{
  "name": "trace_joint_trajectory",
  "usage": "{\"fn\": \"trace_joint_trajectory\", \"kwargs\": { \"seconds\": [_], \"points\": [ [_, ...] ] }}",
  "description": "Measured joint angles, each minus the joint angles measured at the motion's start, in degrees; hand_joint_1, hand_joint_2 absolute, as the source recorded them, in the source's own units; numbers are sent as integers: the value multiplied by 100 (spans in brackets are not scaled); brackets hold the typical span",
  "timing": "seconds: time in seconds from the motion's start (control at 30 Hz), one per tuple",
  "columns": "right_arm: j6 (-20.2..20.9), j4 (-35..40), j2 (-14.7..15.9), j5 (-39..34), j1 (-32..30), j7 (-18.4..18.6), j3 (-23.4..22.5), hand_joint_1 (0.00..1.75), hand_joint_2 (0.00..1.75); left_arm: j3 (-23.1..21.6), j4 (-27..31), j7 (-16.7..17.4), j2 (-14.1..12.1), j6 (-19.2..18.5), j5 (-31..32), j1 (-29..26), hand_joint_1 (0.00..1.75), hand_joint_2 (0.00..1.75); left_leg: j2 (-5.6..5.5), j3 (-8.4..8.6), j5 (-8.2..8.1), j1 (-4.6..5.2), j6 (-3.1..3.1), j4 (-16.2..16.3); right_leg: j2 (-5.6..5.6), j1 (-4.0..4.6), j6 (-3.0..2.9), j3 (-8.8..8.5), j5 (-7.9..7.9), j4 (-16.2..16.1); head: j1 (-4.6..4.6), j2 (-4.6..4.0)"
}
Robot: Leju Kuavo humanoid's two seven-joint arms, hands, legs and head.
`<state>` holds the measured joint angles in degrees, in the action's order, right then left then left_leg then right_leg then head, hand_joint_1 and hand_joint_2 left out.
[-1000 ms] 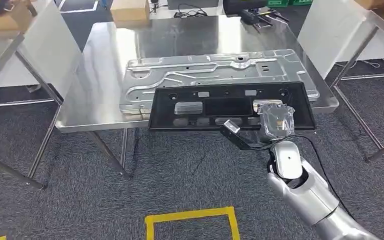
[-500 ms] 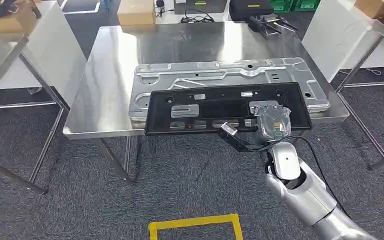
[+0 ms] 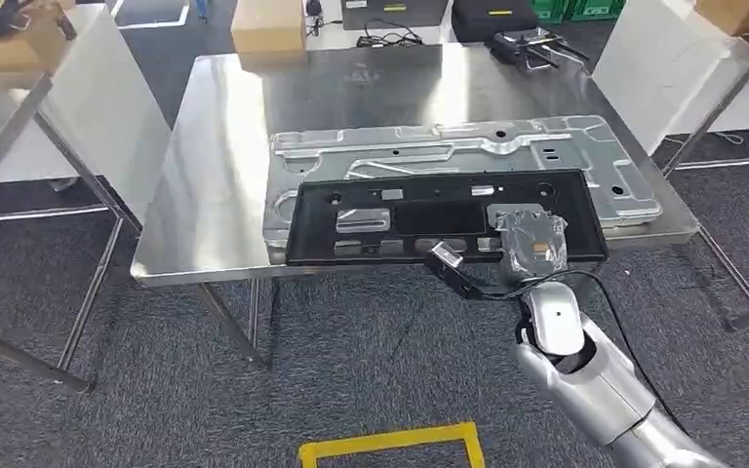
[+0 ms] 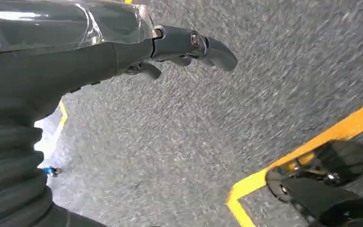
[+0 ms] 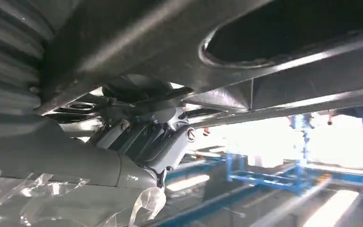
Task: Take the parts from the cabinet and place them on the table.
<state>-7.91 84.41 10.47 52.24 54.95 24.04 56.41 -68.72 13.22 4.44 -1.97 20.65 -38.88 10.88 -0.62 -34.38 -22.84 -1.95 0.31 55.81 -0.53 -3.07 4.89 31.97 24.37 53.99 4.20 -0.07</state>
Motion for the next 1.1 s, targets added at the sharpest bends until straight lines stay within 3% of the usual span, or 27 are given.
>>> {"fn": "trace_joint_trajectory", "kwargs": {
  "seconds": [0.03,0.07,0.1,0.2,0.23,0.27,0.3,0.37,0.4,0.47,0.57,0.6,0.7,0.73,0.77,0.8,0.83,0.87,0.9,0.93,0.97,1.03,1.07,1.1],
  "points": [
    [22,2,7,11,-10,83,0,175,175,0,4,2,2,-13,54,7,0,175,-5,22,-4,-13,61,-3,0,-20,40,-24,22,-8,-2,0],
    [48,2,30,39,-30,170,-13,175,175,0,17,56,9,-15,116,20,0,175,-2,56,-2,-26,114,-28,24,-41,46,-10,86,84,0,0],
    [72,13,61,61,-48,234,-24,175,175,-2,44,139,15,-4,165,52,0,175,-7,76,-20,-15,148,-30,35,-22,24,110,231,364,-2,0],
    [120,114,162,77,-180,315,-42,175,175,-11,158,380,22,99,262,125,0,175,-3,146,-85,64,261,-28,31,54,-19,889,793,1833,0,0],
    [140,114,186,79,-235,328,-42,175,175,-13,199,417,28,118,295,126,0,175,-13,191,-115,85,278,-27,31,74,-37,1050,781,2058,0,0],
    [155,114,208,79,-286,330,-44,175,175,-13,227,428,31,118,308,113,0,175,-17,244,-151,99,283,-26,30,91,-70,1057,612,1949,-2,0],
    [157,116,234,77,-317,330,-48,175,175,-13,256,450,33,122,317,104,0,175,-20,303,-190,107,278,-25,31,105,-102,917,333,1578,0,0],
    [157,116,291,77,-323,345,-77,175,175,-13,300,459,33,131,334,104,0,175,-27,412,-277,107,237,-20,32,113,-150,483,-252,522,0,0],
    [160,116,315,74,-320,347,-94,175,175,-13,308,459,28,136,352,114,0,175,-24,420,-317,146,191,-19,18,135,-140,356,-201,309,0,0],
    [162,131,319,57,-337,367,-138,175,175,-13,326,457,28,144,391,130,0,175,-25,415,-342,168,154,-30,19,155,-169,369,-179,239,4,0],
    [153,138,352,52,-359,372,-175,175,175,-13,369,452,33,153,409,111,0,175,-4,407,-403,127,99,-36,21,141,-265,338,-151,224,2,0],
    [149,138,354,50,-358,372,-201,175,175,-13,380,444,33,153,419,114,0,175,18,327,-507,125,76,186,21,141,-298,318,-129,223,4,0],
    [133,138,365,42,-383,363,-232,175,175,-13,400,424,31,153,426,114,0,175,20,-495,-1045,125,35,1671,7,151,-383,285,-73,225,4,0],
    [133,138,372,48,-414,363,-236,175,175,-13,404,413,31,155,472,103,0,175,20,-684,-1063,123,34,1943,-6,155,-400,264,-58,225,2,0],
    [133,138,376,59,-446,378,-236,175,175,-13,424,430,31,168,546,97,0,175,21,-737,-954,123,42,1928,-7,160,-403,232,-40,225,4,0],
    [135,140,378,72,-475,408,-240,175,175,-13,485,550,28,223,636,102,0,175,21,-647,-684,125,65,1613,-17,165,-403,191,-12,225,2,0],
    [140,146,380,90,-489,426,-247,175,175,-13,555,669,24,274,717,114,0,175,21,-448,-367,136,103,1096,-19,175,-400,144,14,225,4,0],
    [151,157,380,105,-500,433,-264,175,175,-13,633,794,0,336,782,123,0,175,22,-228,-77,154,174,559,-25,183,-396,97,41,222,4,0],
    [157,173,389,109,-515,435,-300,175,175,-13,711,883,-37,376,848,127,0,175,40,-73,100,205,287,137,-23,170,-388,78,63,214,2,0],
    [173,186,398,111,-513,446,-324,175,175,-13,803,936,-57,398,912,129,0,175,55,18,55,241,334,-20,-36,240,-340,76,96,234,4,0],
    [177,203,402,112,-527,455,-337,175,175,-13,870,982,-83,404,971,135,0,175,60,22,28,246,298,-22,-30,206,-314,83,104,227,2,0],
    [205,205,420,118,-548,452,-339,175,175,-9,960,1029,-116,409,1062,100,0,175,49,25,11,272,308,-31,-15,178,-269,65,120,198,2,0],
    [210,223,424,118,-562,455,-345,175,175,0,1012,1029,-114,400,1090,81,0,175,53,111,56,171,298,-154,-6,218,-232,65,164,224,4,0],
    [210,232,448,127,-590,455,-372,175,175,15,1066,1025,-129,398,1130,76,0,175,34,162,61,180,286,-196,6,214,-203,76,214,335,0,0]
  ]
}}
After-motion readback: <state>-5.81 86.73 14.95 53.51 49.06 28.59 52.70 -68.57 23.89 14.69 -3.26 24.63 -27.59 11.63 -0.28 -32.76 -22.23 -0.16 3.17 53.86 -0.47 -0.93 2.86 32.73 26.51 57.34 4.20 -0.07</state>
